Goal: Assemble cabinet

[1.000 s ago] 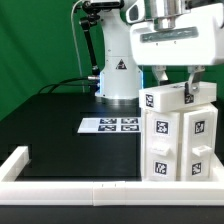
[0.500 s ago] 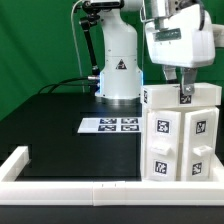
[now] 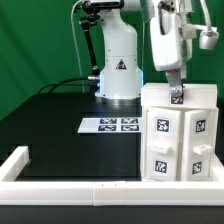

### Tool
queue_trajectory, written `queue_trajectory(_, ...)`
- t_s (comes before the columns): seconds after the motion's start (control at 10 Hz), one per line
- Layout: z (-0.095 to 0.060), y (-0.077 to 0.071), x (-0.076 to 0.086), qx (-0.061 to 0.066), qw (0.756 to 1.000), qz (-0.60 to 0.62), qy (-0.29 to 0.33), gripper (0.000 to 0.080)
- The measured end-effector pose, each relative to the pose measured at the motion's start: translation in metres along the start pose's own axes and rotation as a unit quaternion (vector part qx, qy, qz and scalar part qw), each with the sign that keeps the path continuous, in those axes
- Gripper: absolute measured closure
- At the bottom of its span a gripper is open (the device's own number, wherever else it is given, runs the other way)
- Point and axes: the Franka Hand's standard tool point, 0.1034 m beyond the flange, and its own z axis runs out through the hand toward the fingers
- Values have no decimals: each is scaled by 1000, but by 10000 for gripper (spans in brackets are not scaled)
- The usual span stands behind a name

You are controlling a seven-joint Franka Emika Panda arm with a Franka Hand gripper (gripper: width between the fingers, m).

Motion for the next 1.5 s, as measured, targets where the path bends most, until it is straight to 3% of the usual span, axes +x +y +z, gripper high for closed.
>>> queue_trajectory(0.4, 0, -1, -1, -5, 999, 41, -19, 242)
queue_trajectory(0.6, 0, 1, -3, -6, 999, 25, -24, 43)
queue_trajectory(0.7, -6, 0, -5, -2, 999, 21, -32, 8)
queue_trajectory(0.9, -17, 0, -9, 4, 999, 18, -44, 2)
queue_trajectory(1.3, -15, 1, -9, 3, 999, -10, -44, 2)
queue_trajectory(1.4, -17, 1, -10, -14, 994, -102, -39, 2)
queue_trajectory(1.5, -21, -4, -15, -14, 985, -167, -42, 2)
